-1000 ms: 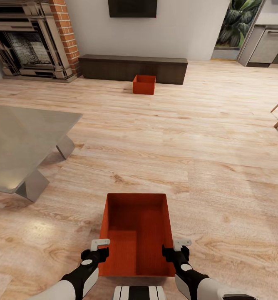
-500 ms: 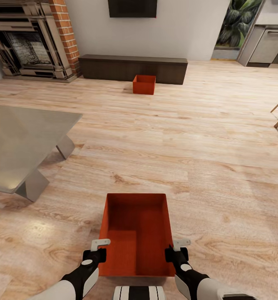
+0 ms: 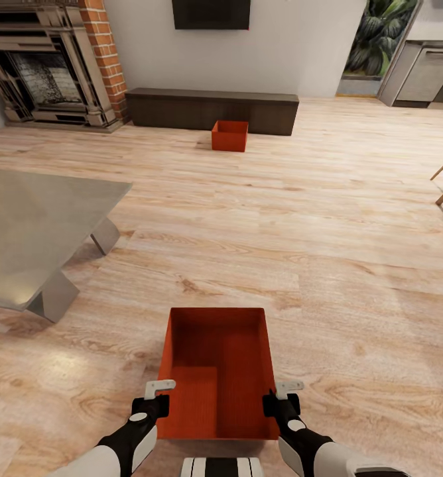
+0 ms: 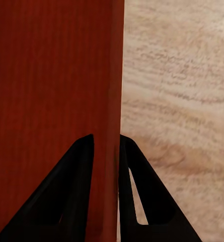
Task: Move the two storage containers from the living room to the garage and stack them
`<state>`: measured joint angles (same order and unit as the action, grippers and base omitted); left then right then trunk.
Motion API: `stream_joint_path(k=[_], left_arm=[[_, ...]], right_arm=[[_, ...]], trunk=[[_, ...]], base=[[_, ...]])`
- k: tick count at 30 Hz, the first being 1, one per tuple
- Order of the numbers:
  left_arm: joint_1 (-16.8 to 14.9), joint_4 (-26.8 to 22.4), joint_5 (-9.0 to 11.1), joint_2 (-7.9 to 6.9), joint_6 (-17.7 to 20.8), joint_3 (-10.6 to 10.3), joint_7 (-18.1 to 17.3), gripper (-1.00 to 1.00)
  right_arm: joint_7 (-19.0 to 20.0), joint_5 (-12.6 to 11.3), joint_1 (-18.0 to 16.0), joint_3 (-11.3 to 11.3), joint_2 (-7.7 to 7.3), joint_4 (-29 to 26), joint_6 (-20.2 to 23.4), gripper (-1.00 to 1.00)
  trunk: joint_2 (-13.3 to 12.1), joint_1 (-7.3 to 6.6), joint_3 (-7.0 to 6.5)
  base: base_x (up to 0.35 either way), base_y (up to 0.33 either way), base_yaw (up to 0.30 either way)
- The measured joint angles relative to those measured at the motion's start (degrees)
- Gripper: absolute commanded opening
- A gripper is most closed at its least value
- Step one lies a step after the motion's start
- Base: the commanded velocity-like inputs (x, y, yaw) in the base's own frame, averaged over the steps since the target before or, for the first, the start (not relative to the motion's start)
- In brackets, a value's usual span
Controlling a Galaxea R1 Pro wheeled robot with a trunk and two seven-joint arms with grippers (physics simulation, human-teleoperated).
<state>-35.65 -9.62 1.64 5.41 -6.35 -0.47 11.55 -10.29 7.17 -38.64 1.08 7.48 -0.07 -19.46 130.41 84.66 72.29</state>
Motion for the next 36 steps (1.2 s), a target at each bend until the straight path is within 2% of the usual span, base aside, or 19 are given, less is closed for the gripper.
stream_joint_path(k=[36], left_arm=[[0.0, 0.0, 0.0, 0.03, 0.0, 0.1, 0.0, -1.0]], right_arm=[[0.0, -0.1, 0.0, -0.1, -0.01, 0.0, 0.0, -1.0]], trunk=[[-14.4, -7.91, -6.46]], base=[[0.0, 0.0, 0.0]])
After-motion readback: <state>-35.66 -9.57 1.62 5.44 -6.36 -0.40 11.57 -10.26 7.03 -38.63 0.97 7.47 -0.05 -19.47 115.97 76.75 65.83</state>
